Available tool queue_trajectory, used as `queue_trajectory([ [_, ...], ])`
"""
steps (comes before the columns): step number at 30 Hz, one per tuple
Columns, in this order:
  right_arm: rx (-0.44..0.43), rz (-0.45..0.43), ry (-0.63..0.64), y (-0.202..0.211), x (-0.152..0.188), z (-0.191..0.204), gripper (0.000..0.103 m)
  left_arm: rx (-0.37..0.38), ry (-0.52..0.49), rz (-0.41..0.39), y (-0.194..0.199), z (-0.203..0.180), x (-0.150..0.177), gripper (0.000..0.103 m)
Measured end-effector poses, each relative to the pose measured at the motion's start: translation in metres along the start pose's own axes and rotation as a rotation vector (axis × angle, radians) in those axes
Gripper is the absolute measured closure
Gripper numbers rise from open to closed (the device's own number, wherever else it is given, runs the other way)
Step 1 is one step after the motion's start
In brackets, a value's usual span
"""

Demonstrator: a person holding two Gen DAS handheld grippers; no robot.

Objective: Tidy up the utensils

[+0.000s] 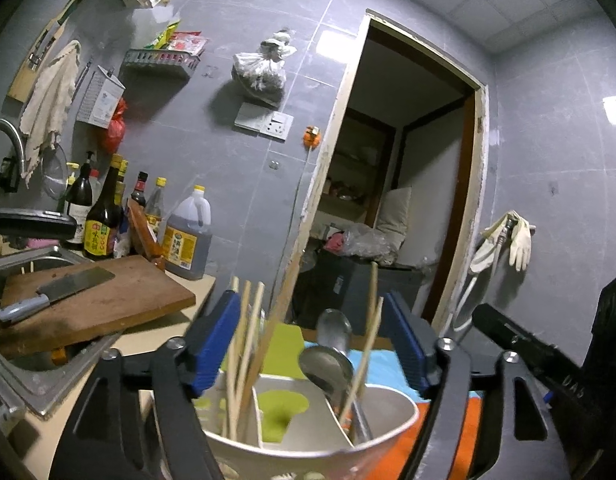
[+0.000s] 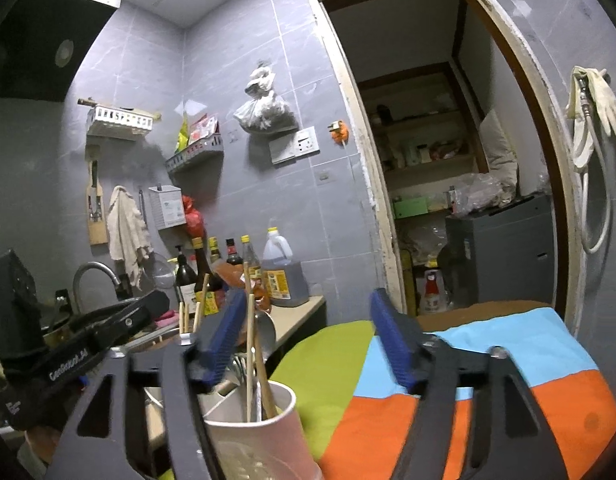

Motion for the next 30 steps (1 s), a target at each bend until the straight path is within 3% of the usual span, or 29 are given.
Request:
queue_trajectory([
  [7, 0.025, 0.027, 0.012, 0.022, -0.002, -0.016, 0.017, 0.016, -0.006, 0.044, 0.007, -0.018, 0.019, 0.012],
  [9, 0.032, 0.034, 0.010, 0.029, -0.003, -0.021, 0.009, 0.024, -0.006, 0.051, 0.009, -0.023, 0.024, 0.007],
  [14, 0.051, 0.053, 0.000, 0.046, 0.000, -0.033, 0.000, 0.039, -0.006, 0.071, 0.017, -0.035, 0.035, 0.004],
  [19, 0.071, 0.085, 0.013, 0.063, 0.002, -0.041, 0.000, 0.036, 0.004, 0.072, 0.028, -0.043, 0.039, 0.003],
  [30, 0.111, 0.129, -0.024, 0.108, 0.002, -0.058, 0.000, -0.049, 0.011, 0.093, 0.063, -0.062, 0.048, 0.003],
])
Point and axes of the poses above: each gripper's, at about its wrist camera, not at the fingertips, and y roughly against the way its jaws point, z to its left, x to its underside, the point moved 8 cm from there along -y, roughly the way its jaws point, and after that the axes turned 9 degrees about y, right-handed, at the moved point
